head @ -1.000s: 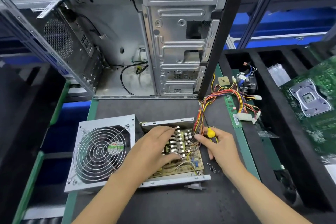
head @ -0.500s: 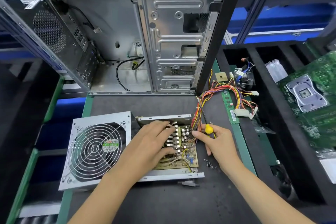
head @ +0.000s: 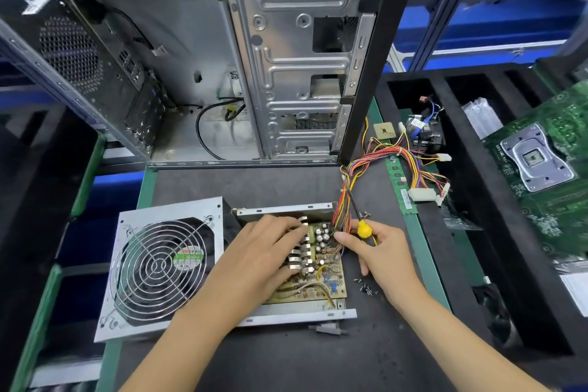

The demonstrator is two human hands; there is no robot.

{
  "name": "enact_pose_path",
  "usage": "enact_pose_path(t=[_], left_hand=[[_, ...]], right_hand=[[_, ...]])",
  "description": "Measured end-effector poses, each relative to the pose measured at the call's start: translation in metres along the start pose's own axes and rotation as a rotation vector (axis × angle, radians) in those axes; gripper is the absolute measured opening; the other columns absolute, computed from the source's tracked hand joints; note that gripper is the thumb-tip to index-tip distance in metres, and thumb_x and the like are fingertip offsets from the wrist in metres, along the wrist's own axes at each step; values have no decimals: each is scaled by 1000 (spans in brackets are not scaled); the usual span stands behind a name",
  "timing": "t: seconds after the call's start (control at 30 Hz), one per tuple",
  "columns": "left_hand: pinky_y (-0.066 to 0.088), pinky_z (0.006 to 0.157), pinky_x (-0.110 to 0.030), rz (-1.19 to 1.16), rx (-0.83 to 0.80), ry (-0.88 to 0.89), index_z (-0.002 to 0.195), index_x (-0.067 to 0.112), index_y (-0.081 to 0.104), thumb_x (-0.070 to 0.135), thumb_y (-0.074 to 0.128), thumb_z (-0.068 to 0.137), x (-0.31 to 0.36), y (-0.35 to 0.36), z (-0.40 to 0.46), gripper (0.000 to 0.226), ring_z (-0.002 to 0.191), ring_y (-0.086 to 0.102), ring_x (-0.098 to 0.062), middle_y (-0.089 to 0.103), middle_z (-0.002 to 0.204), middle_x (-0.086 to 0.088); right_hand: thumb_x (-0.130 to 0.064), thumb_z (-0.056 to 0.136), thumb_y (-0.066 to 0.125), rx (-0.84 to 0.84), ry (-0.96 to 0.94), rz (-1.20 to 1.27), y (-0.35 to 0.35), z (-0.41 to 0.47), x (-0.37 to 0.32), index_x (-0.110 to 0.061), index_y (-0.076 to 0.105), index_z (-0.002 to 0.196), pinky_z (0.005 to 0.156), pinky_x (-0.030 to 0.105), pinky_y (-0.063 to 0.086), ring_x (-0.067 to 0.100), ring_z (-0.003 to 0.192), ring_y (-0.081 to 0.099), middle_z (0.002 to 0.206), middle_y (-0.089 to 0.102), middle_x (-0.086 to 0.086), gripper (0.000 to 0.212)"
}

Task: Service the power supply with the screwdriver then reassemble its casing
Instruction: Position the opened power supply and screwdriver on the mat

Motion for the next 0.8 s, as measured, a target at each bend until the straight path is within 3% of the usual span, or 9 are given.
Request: enact_pose_path(t=[0.13, 0.27, 0.4, 0.47, 0.53, 0.6, 0.67, 0.73, 0.8], left_hand=[[36, 105, -30, -22, -19, -59, 147, 24, 39, 47, 69, 84, -3, 1, 1, 73, 129, 41, -11, 46, 140, 11], [47, 91, -26, -170, 171, -147, 124, 23, 63, 56, 53, 89, -20, -24, -13, 49, 105, 58, -6, 64, 114, 14], [49, 84, -22, -377, 319, -183, 109, 18, 71, 32, 52, 98, -44, -41, -28, 25, 95, 62, 0, 68, 99, 14], [49, 83, -20, -390, 325, -170, 109, 17, 71, 20, 61, 95, -48, -42, -28, 17, 95, 61, 1, 68, 99, 14], [43, 92, -21, -337, 302, -156, 110, 18, 70, 14, 66, 91, -52, -44, -29, 19, 96, 58, 2, 66, 99, 14], [29, 100, -23, -216, 290, -161, 109, 22, 68, 16, 72, 84, -58, -46, -32, 26, 98, 53, 0, 62, 99, 14], [21, 100, -27, -109, 256, -214, 114, 25, 62, 24, 80, 74, -64, -47, -35, 43, 103, 48, -7, 53, 106, 11], [22, 106, -36, -15, 178, -289, 129, 22, 52, 43, 81, 69, -70, -44, -41, 70, 122, 44, -18, 47, 126, 3], [19, 115, -48, 70, 64, -359, 146, 22, 37, 63, 67, 71, -74, -38, -47, 91, 141, 28, -25, 35, 149, -3]], right_hand=[[-36, 71, 79, -16, 0, -19, 1, 1, -1, -16, 71, 79, 42, 17, 38, 12, 30, 36, 43, 51, -7, 23], [-36, 77, 75, -57, -40, -70, 1, -1, -6, -22, 66, 75, 43, 17, 40, 11, 29, 38, 40, 47, -9, 17], [-43, 73, 74, -11, -86, -165, -1, -6, -18, -42, 62, 79, 42, 17, 40, 9, 32, 41, 59, 59, -14, 13], [-40, 73, 73, 95, -163, -259, -7, -8, -32, -36, 62, 84, 47, 20, 41, 4, 44, 48, 77, 64, -12, 17], [-27, 77, 75, 170, -337, -421, -8, -12, -53, -26, 63, 83, 54, 17, 41, 6, 60, 53, 80, 62, -10, 13], [-18, 79, 74, 133, -512, -514, -1, -17, -74, -17, 67, 83, 63, 11, 41, 4, 71, 54, 79, 61, -10, 9], [-23, 79, 74, -68, -629, -547, 18, -23, -86, -16, 73, 90, 67, 16, 48, 1, 76, 59, 88, 65, -11, 13], [-37, 76, 74, -249, -752, -687, 44, -31, -96, -19, 75, 99, 61, 26, 55, 3, 75, 64, 104, 69, -10, 29], [-51, 67, 77, -341, -851, -936, 63, -34, -97, -22, 72, 108, 50, 28, 54, 6, 60, 62, 116, 66, -7, 50]])
Point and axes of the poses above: each hand's wrist, its own z-axis towards the middle knuckle, its own y-axis out of the palm, x = y × z, the point moved 6 cm from there along z, towards the middle knuckle
